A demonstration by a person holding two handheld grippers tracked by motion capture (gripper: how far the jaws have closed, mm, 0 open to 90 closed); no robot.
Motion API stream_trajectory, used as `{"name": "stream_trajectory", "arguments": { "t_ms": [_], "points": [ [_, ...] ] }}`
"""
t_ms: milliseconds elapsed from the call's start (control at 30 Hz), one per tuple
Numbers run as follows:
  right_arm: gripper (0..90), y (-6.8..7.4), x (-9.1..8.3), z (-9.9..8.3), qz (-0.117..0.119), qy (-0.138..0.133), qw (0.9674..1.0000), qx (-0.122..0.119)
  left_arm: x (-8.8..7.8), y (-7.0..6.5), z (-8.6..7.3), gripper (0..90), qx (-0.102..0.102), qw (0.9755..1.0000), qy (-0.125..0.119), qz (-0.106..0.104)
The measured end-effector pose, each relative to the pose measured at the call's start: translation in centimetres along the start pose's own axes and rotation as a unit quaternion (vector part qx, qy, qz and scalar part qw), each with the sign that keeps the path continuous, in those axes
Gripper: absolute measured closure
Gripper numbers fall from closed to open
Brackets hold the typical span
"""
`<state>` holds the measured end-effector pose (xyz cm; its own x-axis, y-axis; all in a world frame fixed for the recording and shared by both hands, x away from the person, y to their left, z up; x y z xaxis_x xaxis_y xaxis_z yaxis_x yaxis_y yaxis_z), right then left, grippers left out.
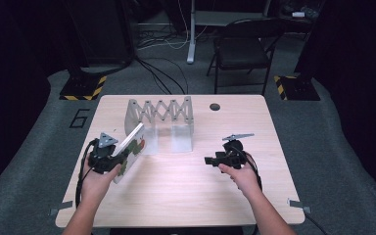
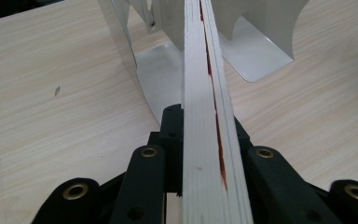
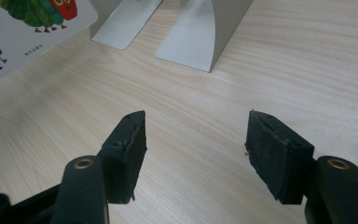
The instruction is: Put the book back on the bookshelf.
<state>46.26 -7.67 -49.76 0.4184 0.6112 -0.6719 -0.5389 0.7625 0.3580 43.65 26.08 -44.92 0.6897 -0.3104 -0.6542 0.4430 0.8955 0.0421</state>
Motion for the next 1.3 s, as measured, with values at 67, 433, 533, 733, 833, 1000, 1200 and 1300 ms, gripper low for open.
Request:
{"name": "stream_trajectory", "arguments": {
  "t_ms": [67, 433, 533, 733, 833, 1000, 1200, 1300],
  "points": [
    [38.1, 0.0, 0.0, 0.0, 0.0, 0.0, 1.0, 0.0, 0.4, 0.0, 0.4, 75.9, -0.001, 1.0, -0.003, 0.002],
    [38.0, -0.2, 0.1, -0.1, 0.0, 0.002, 1.0, -0.004, 1.1, 0.0, 1.9, 75.9, 0.0, 0.9999, 0.0, 0.01],
    [37.9, -0.2, 0.1, -0.1, 0.0, 0.003, 1.0, -0.003, 1.3, 0.3, 2.1, 75.9, 0.0, 0.9999, 0.002, 0.017],
    [37.9, -0.4, 0.3, -0.1, -0.002, 0.0, 1.0, -0.009, 1.3, 0.8, 2.7, 75.9, -0.012, 0.9997, 0.001, 0.023],
    [37.8, -0.3, 0.3, -0.2, 0.0, 0.006, 1.0, 0.001, 1.4, 1.0, 2.9, 75.9, -0.017, 0.9995, 0.0, 0.028],
    [37.8, -0.3, 0.4, -0.2, 0.001, 0.003, 1.0, -0.004, 1.9, 1.0, 3.3, 75.9, -0.031, 0.9988, -0.007, 0.038],
    [37.8, -0.3, 0.3, -0.2, 0.0, 0.006, 1.0, 0.001, 2.6, 0.9, 3.7, 75.9, -0.038, 0.9981, -0.006, 0.048],
    [37.8, -0.4, 0.3, -0.2, -0.001, 0.006, 1.0, 0.003, 3.0, 0.8, 3.9, 75.9, -0.042, 0.9977, -0.009, 0.052]
  ]
}}
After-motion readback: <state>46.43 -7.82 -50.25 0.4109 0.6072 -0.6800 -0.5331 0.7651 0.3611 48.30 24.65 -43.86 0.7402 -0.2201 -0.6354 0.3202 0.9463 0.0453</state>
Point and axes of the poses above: each handheld gripper's, and its own axes: x roughly forward along the jaws, z roughly out of its top, y roughly to its left, the point moved 7 cm from there along x, roughly forward along the jaws, and after that the axes turned 1 degree about x, right-handed, at the moved point
